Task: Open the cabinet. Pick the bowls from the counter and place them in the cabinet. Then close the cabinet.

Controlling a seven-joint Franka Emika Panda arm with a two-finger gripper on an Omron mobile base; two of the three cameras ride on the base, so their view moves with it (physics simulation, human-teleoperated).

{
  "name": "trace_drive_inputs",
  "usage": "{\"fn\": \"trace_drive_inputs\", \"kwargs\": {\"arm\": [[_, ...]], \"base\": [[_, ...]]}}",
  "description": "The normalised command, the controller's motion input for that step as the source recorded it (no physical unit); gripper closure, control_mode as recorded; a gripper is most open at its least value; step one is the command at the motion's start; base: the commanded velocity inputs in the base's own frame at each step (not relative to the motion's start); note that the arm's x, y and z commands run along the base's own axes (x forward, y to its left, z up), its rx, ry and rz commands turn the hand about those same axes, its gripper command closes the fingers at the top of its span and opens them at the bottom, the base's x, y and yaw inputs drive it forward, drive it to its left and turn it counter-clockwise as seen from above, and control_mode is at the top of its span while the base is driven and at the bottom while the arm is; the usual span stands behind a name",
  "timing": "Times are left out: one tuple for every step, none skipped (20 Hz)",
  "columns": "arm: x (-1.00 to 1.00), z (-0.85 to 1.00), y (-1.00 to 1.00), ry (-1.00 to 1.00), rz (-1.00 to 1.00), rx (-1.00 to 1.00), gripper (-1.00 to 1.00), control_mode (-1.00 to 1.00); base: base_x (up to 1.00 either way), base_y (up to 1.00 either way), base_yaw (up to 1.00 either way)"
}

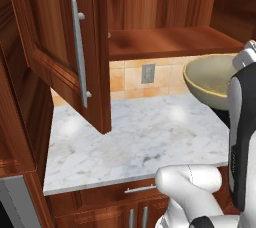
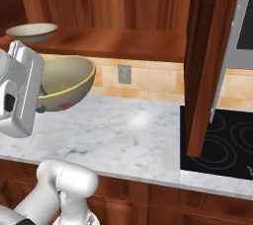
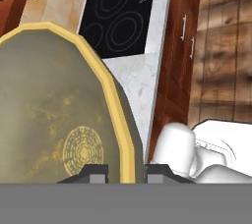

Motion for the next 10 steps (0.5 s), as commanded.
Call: {"fn": "trace_drive_inputs", "kwargs": {"arm": [[-0.14,0.46,-0.01,0.01,0.00,0.00,1.00,-1.00],[-0.09,0.43,0.00,0.02,0.00,0.00,1.00,-1.00],[0.00,0.43,0.00,0.04,0.00,0.00,1.00,-1.00],[0.00,0.37,0.00,0.07,0.00,0.00,1.00,-1.00],[0.00,0.31,0.00,0.03,0.00,0.00,1.00,-1.00],[0.00,0.22,0.00,0.00,0.00,0.00,1.00,-1.00],[0.00,0.13,-0.01,0.00,0.00,0.00,1.00,-1.00],[0.00,0.02,-0.04,-0.04,0.01,0.00,1.00,-1.00],[0.00,0.01,-0.06,-0.08,0.01,0.00,1.00,-1.00],[0.00,0.00,-0.06,-0.11,0.01,0.00,1.00,-1.00]], "base": [[0.00,0.00,0.00],[0.00,0.00,0.00],[0.00,0.00,0.00],[0.00,0.00,0.00],[0.00,0.00,0.00],[0.00,0.00,0.00],[0.00,0.00,0.00],[0.00,0.00,0.00],[0.00,0.00,0.00],[0.00,0.00,0.00]]}}
